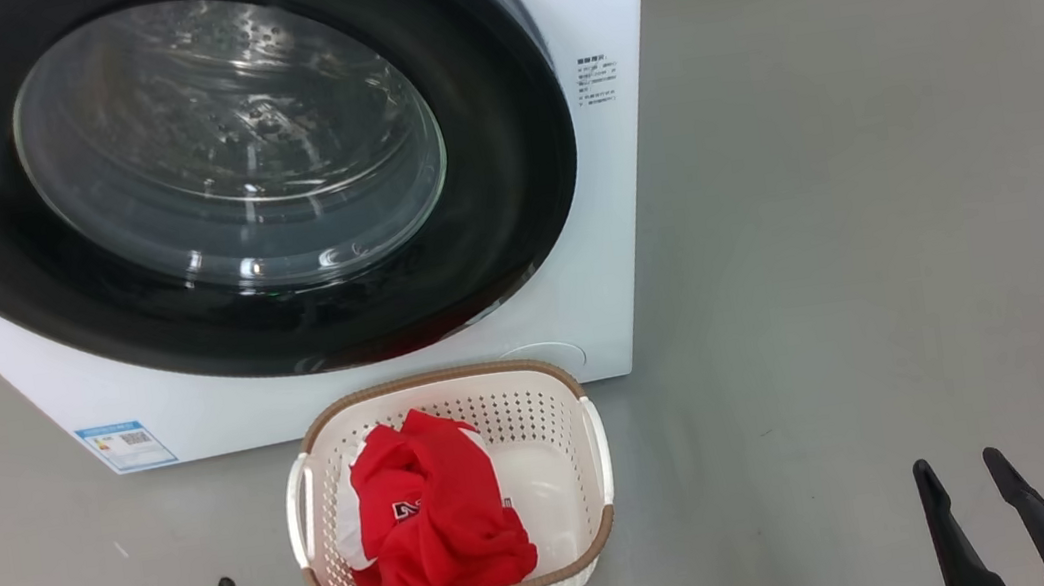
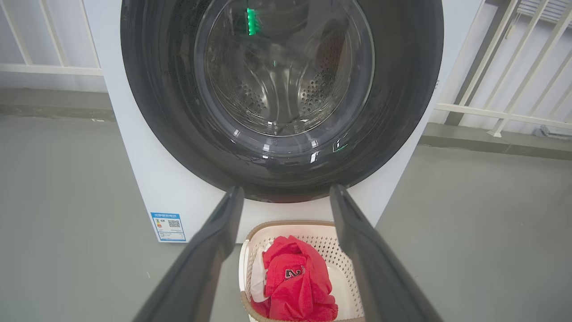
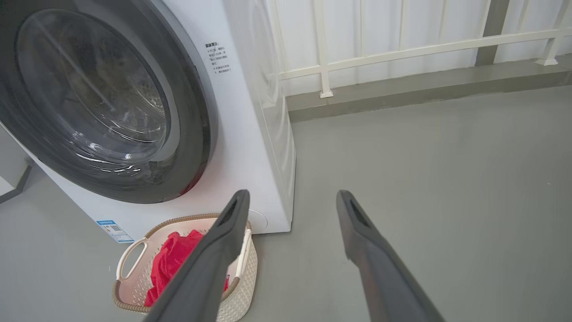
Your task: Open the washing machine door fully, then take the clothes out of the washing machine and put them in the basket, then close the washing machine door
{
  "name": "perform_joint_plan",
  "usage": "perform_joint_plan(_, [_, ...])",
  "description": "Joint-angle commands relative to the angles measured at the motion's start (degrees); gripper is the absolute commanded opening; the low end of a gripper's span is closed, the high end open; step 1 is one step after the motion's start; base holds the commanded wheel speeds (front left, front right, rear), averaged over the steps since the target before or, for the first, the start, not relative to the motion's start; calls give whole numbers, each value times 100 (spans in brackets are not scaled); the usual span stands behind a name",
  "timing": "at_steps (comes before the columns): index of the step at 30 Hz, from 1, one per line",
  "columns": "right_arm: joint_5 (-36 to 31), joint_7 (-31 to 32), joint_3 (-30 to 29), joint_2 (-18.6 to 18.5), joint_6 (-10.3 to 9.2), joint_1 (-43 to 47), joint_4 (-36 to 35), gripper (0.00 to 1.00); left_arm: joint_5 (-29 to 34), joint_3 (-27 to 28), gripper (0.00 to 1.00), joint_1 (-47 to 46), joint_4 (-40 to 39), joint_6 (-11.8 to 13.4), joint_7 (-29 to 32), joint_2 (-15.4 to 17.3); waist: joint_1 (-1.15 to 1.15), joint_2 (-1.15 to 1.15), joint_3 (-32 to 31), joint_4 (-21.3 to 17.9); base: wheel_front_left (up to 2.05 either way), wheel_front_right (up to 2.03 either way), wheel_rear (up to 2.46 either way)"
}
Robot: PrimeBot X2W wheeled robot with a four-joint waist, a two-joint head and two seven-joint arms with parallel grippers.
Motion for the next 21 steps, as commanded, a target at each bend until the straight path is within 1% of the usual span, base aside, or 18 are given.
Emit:
perform_joint_plan(1, [-22, -36, 104, -78, -6, -43, -152, 100, -3, 237, 100, -62, -123, -31, -46, 45, 0, 0, -1, 6, 0, 0, 0])
perform_joint_plan(2, [0, 0, -2, 0, 0, 16, 0, 0, 0, 4, 0, 1, 4, 0, 0, -10, 0, 0, -1, 7, 0, 0, 0])
perform_joint_plan(6, [2, 2, 43, 68, 0, 40, 285, 0, -3, -64, 0, 4, 291, 9, 42, -151, 0, 0, -2, 6, 0, 0, 0])
perform_joint_plan(9, [145, 29, 61, 73, 0, 26, 319, 0, -142, -61, 0, -14, 333, 8, 80, -183, 1, 0, -4, 10, 0, 0, 0])
perform_joint_plan(13, [397, 81, 68, 50, 0, -19, 317, 0, -380, -52, 0, -46, 338, 7, 148, -194, 13, 0, -28, 24, 0, 0, 0])
perform_joint_plan(14, [460, 94, 70, 45, 0, -30, 317, 0, -439, -49, 0, -55, 340, 6, 164, -197, 13, 0, -32, 27, 0, 0, 0])
perform_joint_plan(17, [648, 133, 78, 30, -1, -72, 325, 0, -616, -42, 0, -87, 354, 5, 212, -205, 3, 0, -31, 35, 0, 0, 0])
perform_joint_plan(21, [895, 185, 85, 11, -1, -132, 333, 0, -853, -31, 0, -134, 369, 4, 278, -216, 1, 0, -34, 46, 0, 0, 0])
